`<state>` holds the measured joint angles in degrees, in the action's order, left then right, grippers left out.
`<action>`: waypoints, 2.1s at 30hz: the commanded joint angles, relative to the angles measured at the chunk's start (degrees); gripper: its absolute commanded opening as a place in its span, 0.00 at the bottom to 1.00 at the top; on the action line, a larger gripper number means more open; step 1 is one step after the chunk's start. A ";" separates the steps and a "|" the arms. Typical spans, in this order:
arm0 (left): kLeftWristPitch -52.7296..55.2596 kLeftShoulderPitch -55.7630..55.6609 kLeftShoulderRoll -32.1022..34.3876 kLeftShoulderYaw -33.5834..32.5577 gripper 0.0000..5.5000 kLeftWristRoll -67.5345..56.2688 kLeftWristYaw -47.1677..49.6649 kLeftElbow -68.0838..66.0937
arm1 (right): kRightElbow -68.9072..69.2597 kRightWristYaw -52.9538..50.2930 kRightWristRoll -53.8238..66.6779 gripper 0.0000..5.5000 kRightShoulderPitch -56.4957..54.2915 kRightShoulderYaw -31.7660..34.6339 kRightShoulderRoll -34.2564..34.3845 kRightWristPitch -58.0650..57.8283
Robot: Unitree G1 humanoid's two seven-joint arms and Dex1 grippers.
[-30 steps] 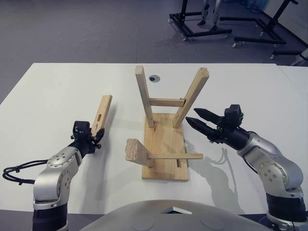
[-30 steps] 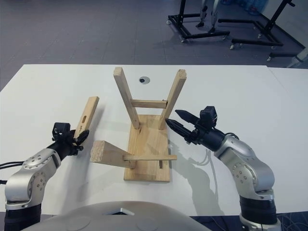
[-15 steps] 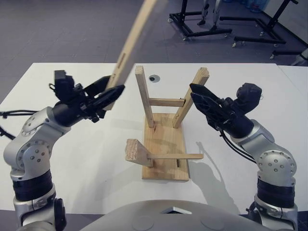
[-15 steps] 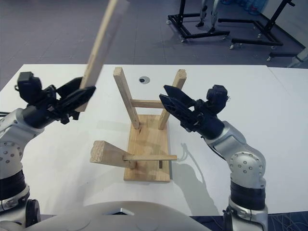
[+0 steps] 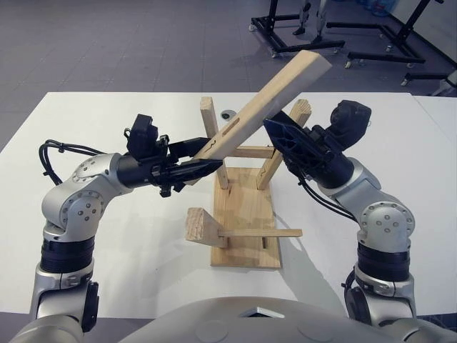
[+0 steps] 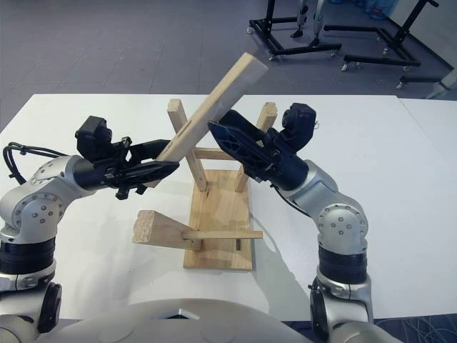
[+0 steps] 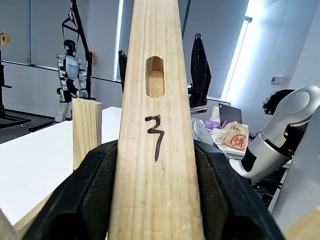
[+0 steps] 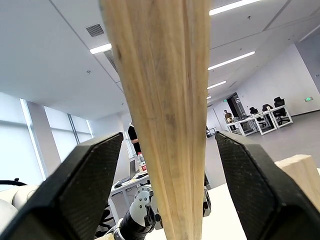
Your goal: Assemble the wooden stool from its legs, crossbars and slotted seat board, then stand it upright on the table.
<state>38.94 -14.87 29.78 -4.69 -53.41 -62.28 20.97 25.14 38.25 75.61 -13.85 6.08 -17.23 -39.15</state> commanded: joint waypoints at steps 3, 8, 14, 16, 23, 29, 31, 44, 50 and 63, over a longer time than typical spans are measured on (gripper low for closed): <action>0.28 -1.15 0.91 1.62 0.37 -0.17 -1.56 0.06 | -1.55 0.52 -3.39 0.62 -2.85 -0.69 1.04 2.08; 0.45 -0.89 1.13 1.94 0.37 -0.54 -1.80 -0.17 | -1.36 2.89 -3.45 0.50 -2.86 -0.94 1.89 2.72; 1.36 -0.77 1.93 2.23 0.37 -0.81 -2.08 -0.13 | 0.25 5.33 -1.72 0.37 -1.91 -0.24 2.33 2.87; 1.64 -0.52 2.30 2.39 0.37 -0.81 -2.17 0.05 | 0.41 5.64 -2.11 0.37 -1.81 -0.22 2.42 3.26; 3.25 -1.85 1.96 2.25 0.46 0.31 2.78 -2.66 | 0.14 4.33 -8.20 0.37 -1.36 -0.35 1.76 5.34; 2.79 -0.82 2.32 -1.75 0.62 0.08 6.30 -4.11 | 1.20 4.78 -6.18 0.37 2.06 5.57 -4.39 3.91; 2.98 0.94 3.25 -5.07 0.63 -1.11 6.98 -4.02 | 1.97 5.86 -6.07 0.37 5.98 8.92 -8.11 3.18; 4.10 16.91 5.87 -16.76 0.63 -5.55 13.31 4.19 | -2.28 20.32 -18.49 0.37 25.43 11.76 -21.04 4.39; -1.95 43.17 14.20 -16.97 0.63 9.62 4.17 6.76 | -1.06 23.88 -15.67 0.37 29.38 17.64 -26.01 2.28; -5.01 47.56 9.48 -6.78 0.63 13.45 7.99 14.07 | -0.94 30.73 -14.51 0.37 24.52 18.33 -33.35 -0.63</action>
<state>34.41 33.20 39.25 -11.83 -40.07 -55.24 34.23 23.99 67.67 61.28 11.59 25.08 -49.36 -38.93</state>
